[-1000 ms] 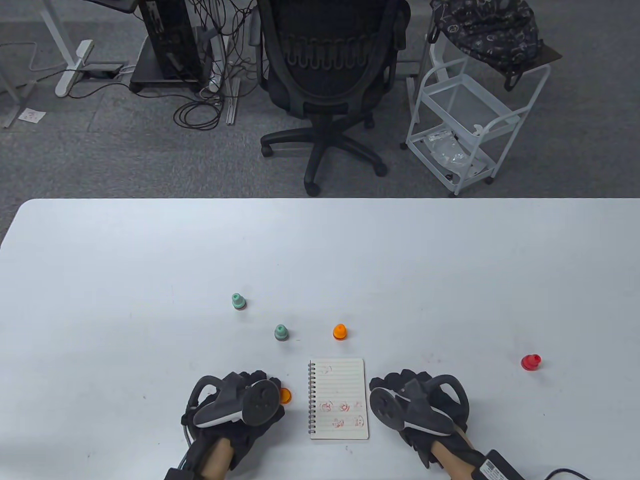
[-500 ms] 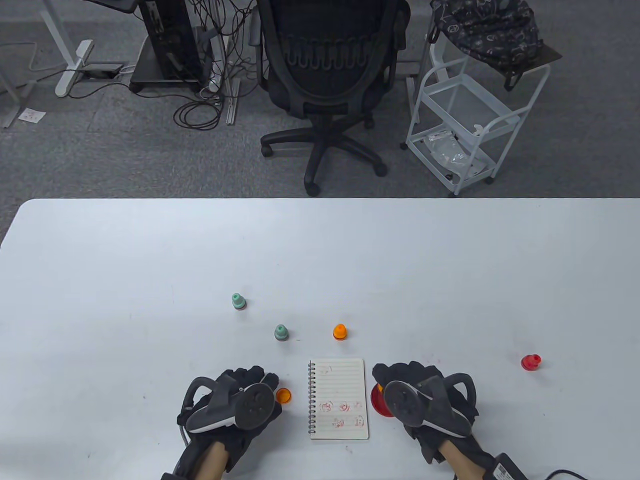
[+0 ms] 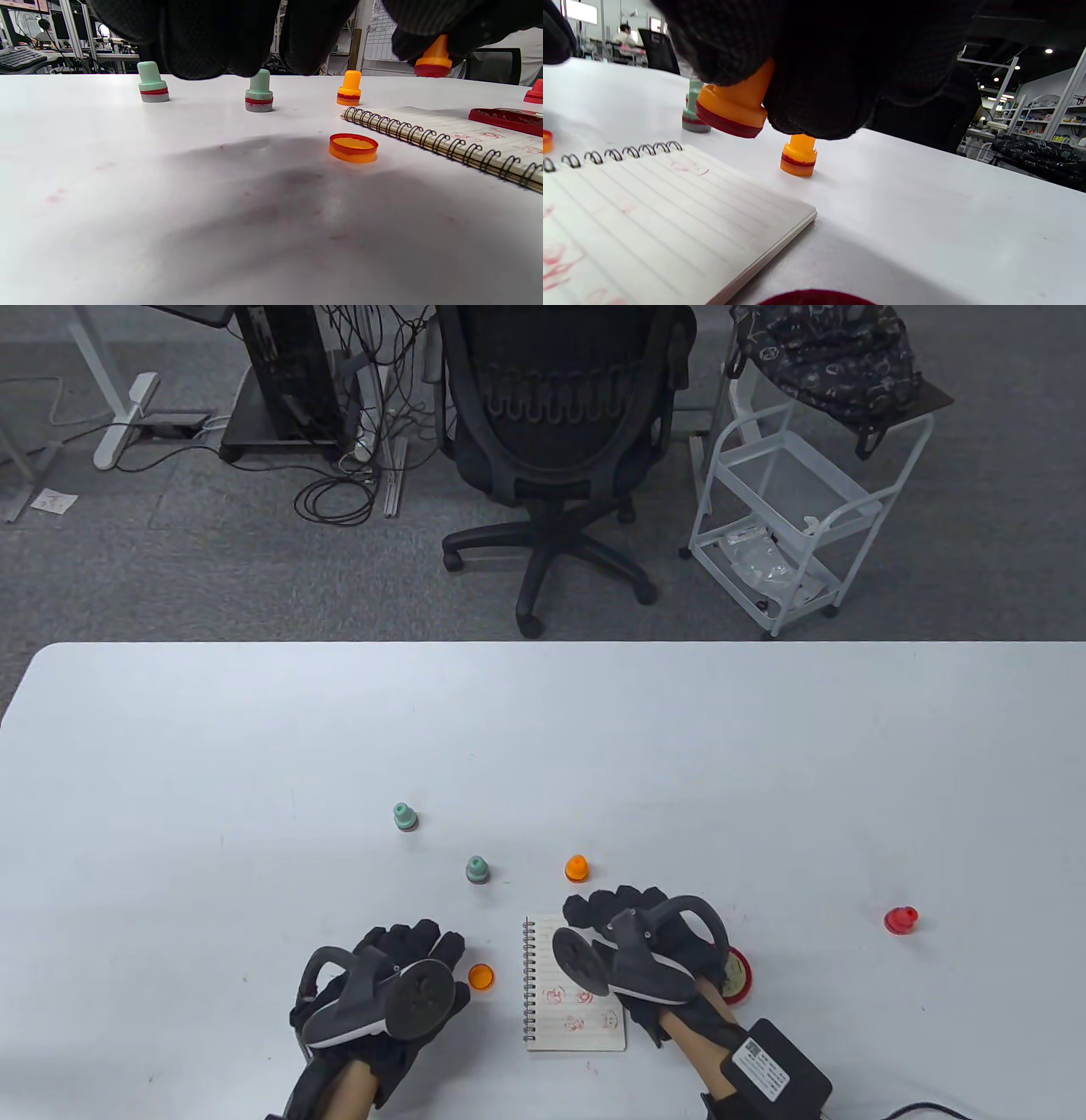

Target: Stamp reward stamp onto notebook

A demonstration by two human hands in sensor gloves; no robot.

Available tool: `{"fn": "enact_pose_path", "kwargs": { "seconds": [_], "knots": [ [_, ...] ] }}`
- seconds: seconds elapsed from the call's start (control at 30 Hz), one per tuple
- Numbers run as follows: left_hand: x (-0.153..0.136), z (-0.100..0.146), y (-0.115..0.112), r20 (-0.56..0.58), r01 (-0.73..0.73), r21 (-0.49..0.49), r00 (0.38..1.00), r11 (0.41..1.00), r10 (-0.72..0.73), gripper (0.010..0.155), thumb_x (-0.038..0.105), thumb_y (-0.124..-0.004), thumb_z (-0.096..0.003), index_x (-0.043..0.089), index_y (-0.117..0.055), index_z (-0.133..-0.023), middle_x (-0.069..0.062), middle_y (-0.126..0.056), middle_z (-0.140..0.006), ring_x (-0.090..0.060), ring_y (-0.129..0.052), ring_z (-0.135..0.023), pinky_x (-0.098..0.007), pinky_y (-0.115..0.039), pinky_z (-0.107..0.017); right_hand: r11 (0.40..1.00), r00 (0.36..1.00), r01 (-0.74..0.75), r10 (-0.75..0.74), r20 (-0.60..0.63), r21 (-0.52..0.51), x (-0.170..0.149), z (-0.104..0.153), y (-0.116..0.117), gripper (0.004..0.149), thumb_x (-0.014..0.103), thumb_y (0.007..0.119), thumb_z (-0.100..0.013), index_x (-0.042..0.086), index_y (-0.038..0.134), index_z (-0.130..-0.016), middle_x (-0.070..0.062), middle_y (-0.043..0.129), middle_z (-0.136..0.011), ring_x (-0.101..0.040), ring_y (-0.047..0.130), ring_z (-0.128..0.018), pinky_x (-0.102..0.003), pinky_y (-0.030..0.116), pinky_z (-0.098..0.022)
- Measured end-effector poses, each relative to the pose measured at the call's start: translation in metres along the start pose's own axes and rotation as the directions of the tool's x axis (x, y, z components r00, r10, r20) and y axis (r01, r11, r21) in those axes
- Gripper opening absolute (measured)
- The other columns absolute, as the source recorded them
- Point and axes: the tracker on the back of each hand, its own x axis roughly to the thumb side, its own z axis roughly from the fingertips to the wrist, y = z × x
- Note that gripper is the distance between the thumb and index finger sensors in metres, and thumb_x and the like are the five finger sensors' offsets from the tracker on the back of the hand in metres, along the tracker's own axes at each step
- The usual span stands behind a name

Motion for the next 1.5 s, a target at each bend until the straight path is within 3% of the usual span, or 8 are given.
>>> {"fn": "enact_pose_path", "kwargs": {
  "seconds": [0.1,0.2,0.8,1.23,1.5],
  "knots": [
    [0.0,0.0,-0.001,0.0,-0.001,0.005,1.0,1.0,0.001,0.066,0.051,-0.066,-0.054,0.013,-0.071,-0.108,-0.021,-0.066,-0.111,-0.053,-0.073,-0.092,-0.067,-0.059,-0.068,0.997,0.997,-0.076,0.076,-0.007,-0.022,0.004,-0.008,0.01,0.05,0.032,0.08,-0.035,0.031,0.077,-0.085,0.002,0.093,-0.08,-0.016,0.101,-0.059,-0.037,0.085,-0.05],
    [-0.001,-0.001,-0.002,-0.001,-0.006,-0.002,1.0,1.0,0.006,0.067,0.051,-0.066,-0.054,0.013,-0.071,-0.108,-0.022,-0.066,-0.111,-0.053,-0.073,-0.092,-0.067,-0.059,-0.068,0.999,1.0,-0.031,0.031,0.002,0.018,0.003,-0.011,0.017,0.05,0.033,0.081,-0.035,0.031,0.077,-0.085,0.002,0.093,-0.079,-0.016,0.101,-0.058,-0.037,0.085,-0.05],
    [-0.001,-0.004,-0.007,-0.004,-0.01,-0.033,1.0,0.999,0.01,0.066,0.051,-0.066,-0.0541,0.013,-0.071,-0.108,-0.022,-0.067,-0.111,-0.053,-0.073,-0.092,-0.067,-0.059,-0.068,0.993,0.993,-0.114,0.113,0.012,0.01,0.013,-0.015,0.029,0.049,0.031,0.081,-0.031,0.032,0.08,-0.08,0.003,0.095,-0.075,-0.016,0.101,-0.054,-0.037,0.086,-0.049],
    [-0.002,-0.003,-0.007,-0.008,-0.025,-0.046,1.0,0.999,0.025,0.066,0.051,-0.066,-0.054,0.013,-0.071,-0.108,-0.021,-0.066,-0.111,-0.053,-0.073,-0.092,-0.067,-0.059,-0.068,0.951,0.99,-0.132,0.138,-0.002,0.279,0.019,-0.048,0.021,0.049,0.031,0.085,-0.027,0.033,0.084,-0.075,0.004,0.097,-0.071,-0.015,0.102,-0.052,-0.036,0.086,-0.048],
    [-0.008,0.004,-0.004,-0.04,-0.045,-0.021,0.998,0.999,0.044,0.066,0.051,-0.066,-0.0541,0.013,-0.071,-0.108,-0.022,-0.067,-0.111,-0.053,-0.073,-0.092,-0.067,-0.059,-0.068,0.927,0.997,-0.078,0.082,0.004,0.368,0.014,-0.061,0.021,0.048,0.032,0.087,-0.024,0.032,0.087,-0.072,0.002,0.099,-0.068,-0.016,0.103,-0.048,-0.036,0.087,-0.046]
  ]
}}
